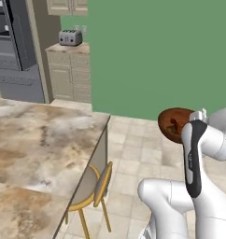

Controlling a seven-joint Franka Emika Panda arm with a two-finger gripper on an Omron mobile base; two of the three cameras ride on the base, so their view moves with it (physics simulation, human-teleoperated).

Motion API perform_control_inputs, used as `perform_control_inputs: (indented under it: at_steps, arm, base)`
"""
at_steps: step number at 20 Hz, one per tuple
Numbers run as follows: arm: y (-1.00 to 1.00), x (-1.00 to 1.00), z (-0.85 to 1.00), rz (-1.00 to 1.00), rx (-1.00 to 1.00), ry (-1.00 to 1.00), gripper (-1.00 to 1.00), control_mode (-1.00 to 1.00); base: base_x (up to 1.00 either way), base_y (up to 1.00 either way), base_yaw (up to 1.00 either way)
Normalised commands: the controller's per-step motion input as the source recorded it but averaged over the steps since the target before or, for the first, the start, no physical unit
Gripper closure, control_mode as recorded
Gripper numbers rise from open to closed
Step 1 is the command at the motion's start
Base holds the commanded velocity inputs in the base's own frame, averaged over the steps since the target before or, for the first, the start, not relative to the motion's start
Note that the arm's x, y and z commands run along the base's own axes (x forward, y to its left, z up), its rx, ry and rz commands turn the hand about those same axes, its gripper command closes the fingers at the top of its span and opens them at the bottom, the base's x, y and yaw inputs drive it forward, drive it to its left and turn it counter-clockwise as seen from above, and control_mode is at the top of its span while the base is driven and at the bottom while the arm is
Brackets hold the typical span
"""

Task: Pick the chicken drumstick and sweet potato from their plates and place them in the bowl. Then put the bowl in the fridge.

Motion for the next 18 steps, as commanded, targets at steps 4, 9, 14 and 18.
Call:
perform_control_inputs:
  at_steps: [4, 9, 14, 18]
  arm:
    - [0.00, 0.00, 0.00, 0.00, 0.00, 0.00, 1.00, 1.00]
    - [0.00, 0.00, 0.00, 0.00, 0.00, 0.00, 1.00, 1.00]
    - [0.00, 0.00, 0.00, 0.00, 0.00, 0.00, 1.00, 1.00]
    - [0.00, 0.00, 0.00, 0.00, 0.00, 0.00, 1.00, 1.00]
  base:
    - [0.94, -0.11, 0.02]
    - [0.94, -0.09, 0.05]
    - [0.94, -0.04, 0.13]
    - [0.94, 0.00, 0.22]
